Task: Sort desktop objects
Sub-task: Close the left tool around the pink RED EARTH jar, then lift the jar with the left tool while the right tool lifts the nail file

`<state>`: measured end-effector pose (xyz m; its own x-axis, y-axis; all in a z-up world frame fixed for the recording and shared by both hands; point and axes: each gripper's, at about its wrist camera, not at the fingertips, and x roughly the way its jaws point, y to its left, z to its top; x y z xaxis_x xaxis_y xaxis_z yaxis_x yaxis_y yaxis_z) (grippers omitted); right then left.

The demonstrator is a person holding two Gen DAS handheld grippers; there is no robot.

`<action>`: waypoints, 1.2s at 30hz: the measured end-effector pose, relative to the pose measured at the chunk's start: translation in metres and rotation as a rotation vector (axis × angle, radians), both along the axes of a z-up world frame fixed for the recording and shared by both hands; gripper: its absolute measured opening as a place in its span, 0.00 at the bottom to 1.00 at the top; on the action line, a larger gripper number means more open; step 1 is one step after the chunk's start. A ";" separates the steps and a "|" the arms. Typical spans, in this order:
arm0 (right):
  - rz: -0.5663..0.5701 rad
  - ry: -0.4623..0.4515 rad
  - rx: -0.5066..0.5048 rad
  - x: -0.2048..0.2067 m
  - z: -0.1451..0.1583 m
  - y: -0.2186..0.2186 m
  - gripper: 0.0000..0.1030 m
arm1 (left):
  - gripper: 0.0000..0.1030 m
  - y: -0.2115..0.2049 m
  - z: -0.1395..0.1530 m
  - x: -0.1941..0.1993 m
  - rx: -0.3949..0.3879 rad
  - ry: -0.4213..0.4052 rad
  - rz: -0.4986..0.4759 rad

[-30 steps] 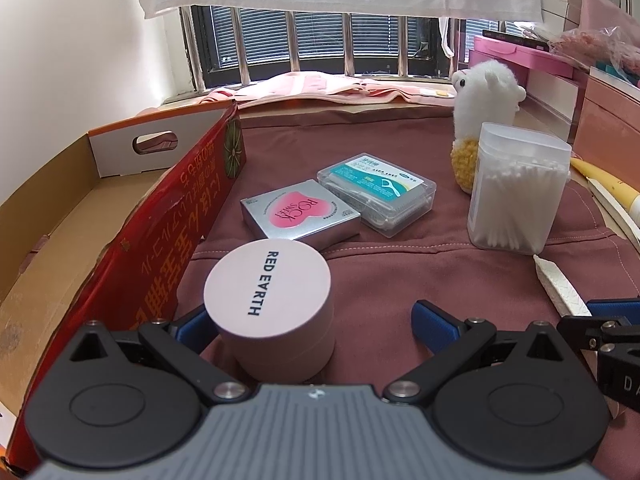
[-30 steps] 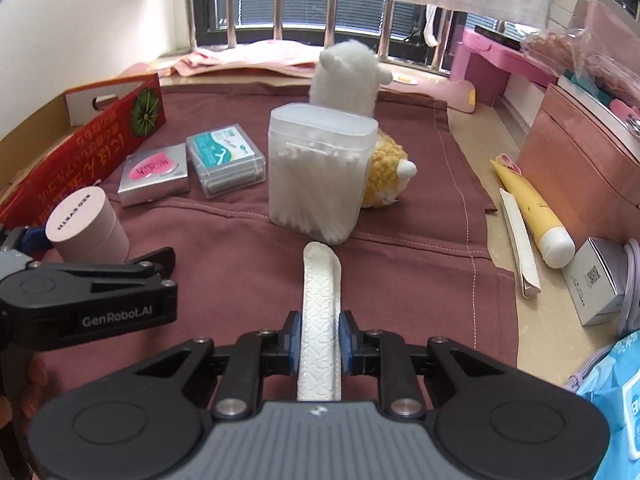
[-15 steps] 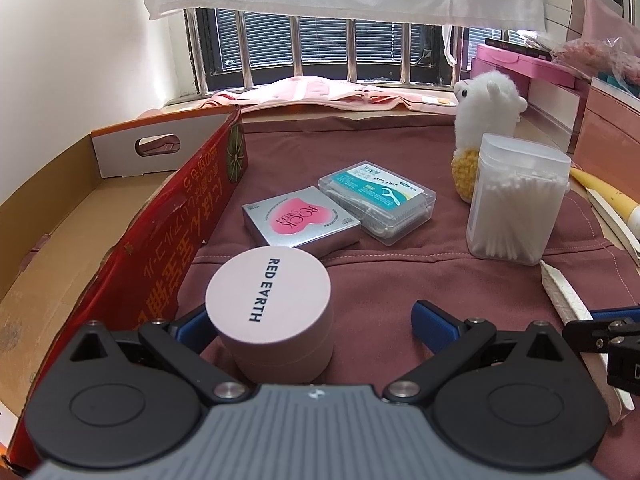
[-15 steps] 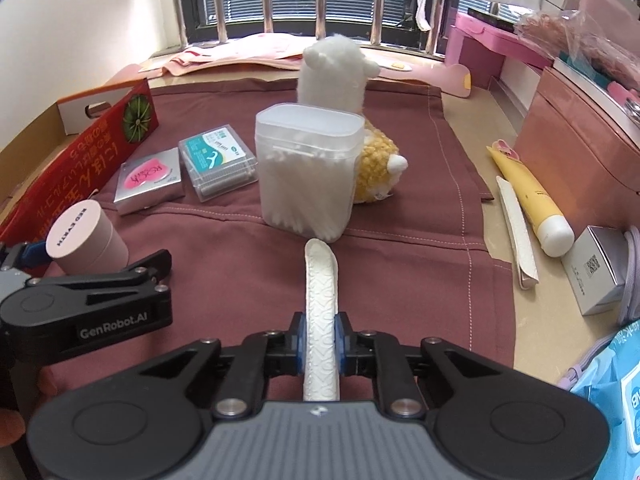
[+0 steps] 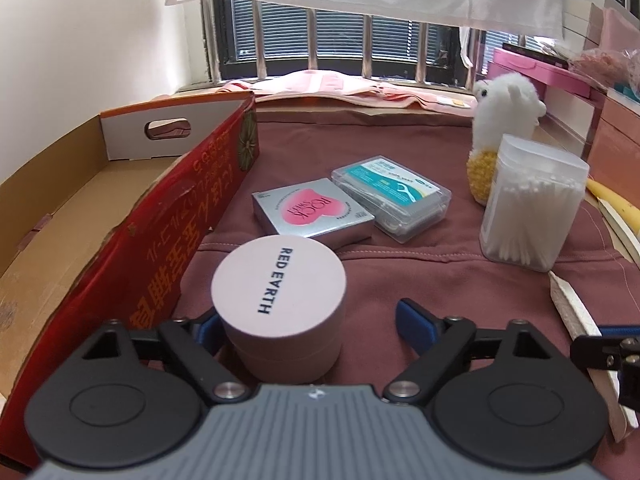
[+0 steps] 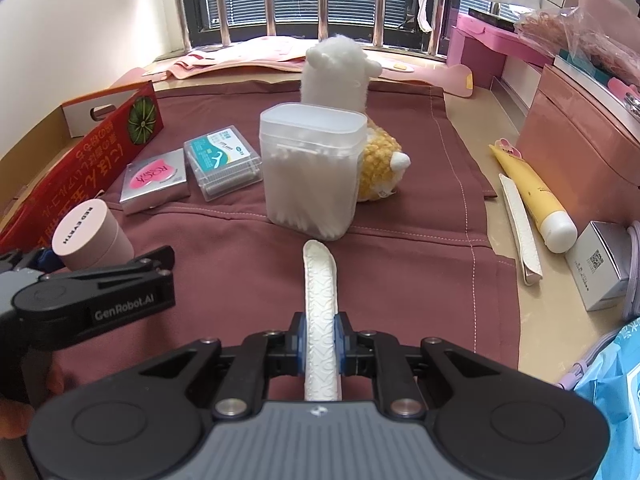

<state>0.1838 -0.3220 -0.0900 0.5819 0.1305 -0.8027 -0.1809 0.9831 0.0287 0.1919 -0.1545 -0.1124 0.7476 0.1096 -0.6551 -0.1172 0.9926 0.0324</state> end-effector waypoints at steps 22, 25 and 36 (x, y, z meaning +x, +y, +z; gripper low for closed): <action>0.007 -0.009 0.015 -0.005 0.000 0.000 0.13 | 0.55 0.018 0.004 -0.002 -0.090 -0.032 0.039; 0.007 -0.009 0.013 -0.005 0.000 0.000 0.13 | 0.55 0.019 0.004 -0.003 -0.090 -0.031 0.039; 0.003 -0.004 0.009 -0.005 0.000 0.003 0.13 | 0.54 0.019 0.006 -0.004 -0.096 -0.023 0.011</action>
